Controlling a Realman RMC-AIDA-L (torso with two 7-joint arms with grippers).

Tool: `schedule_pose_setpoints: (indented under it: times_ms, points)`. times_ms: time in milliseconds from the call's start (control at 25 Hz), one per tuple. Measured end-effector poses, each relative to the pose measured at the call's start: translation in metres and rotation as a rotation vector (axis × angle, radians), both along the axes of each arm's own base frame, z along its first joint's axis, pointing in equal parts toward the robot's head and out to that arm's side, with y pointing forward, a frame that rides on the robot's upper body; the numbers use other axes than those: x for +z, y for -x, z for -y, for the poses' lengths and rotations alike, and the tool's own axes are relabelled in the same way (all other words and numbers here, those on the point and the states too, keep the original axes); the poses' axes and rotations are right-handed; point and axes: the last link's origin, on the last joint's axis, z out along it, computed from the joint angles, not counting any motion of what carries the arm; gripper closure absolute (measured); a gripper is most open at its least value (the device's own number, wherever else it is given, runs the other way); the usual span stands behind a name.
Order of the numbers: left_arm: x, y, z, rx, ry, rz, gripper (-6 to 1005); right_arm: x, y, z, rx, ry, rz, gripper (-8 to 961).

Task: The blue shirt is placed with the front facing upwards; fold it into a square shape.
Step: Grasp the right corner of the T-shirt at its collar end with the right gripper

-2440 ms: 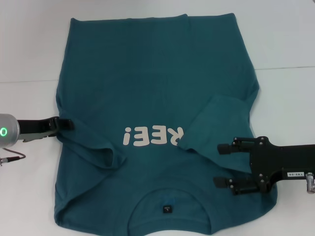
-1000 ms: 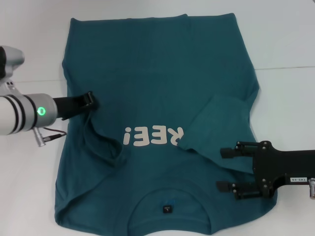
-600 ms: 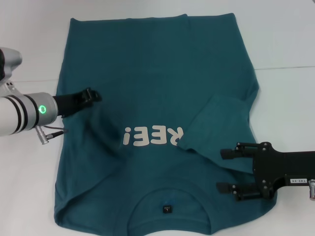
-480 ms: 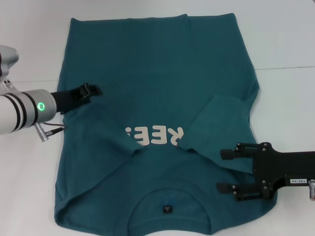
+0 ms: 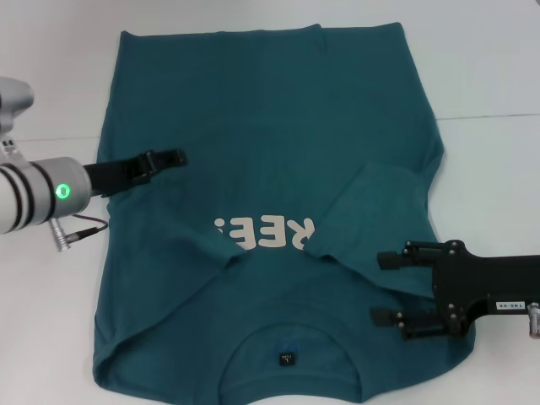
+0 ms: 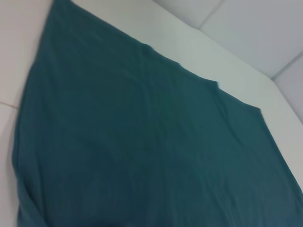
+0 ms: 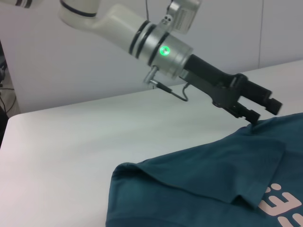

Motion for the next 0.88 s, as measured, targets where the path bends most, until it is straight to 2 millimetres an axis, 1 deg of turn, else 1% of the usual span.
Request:
schedule_pose_setpoints:
  times_ms: [40,240,400,520,720,880]
  points:
    - [0.003,0.001,0.002,-0.01,0.005,0.001,348,0.0,0.0,-0.001,-0.006,0.002,-0.002,94]
    - [0.023,0.012,0.014,-0.042,0.03,0.011,163,0.005,0.004,-0.005,-0.043,0.007,-0.013,93]
    - [0.037,0.017,0.029,-0.129,0.08,0.013,162,0.011,0.009,-0.013,-0.08,-0.003,-0.027,93]
    - [0.047,0.019,0.042,-0.208,0.1,0.035,163,0.02,0.014,-0.022,-0.145,-0.025,-0.036,92]
    - [0.067,0.022,0.061,-0.344,0.089,0.105,168,0.038,0.026,-0.036,-0.265,-0.031,-0.047,92]
    - [0.075,0.025,0.071,-0.387,0.075,0.136,170,0.053,0.031,-0.042,-0.376,-0.042,-0.055,92]
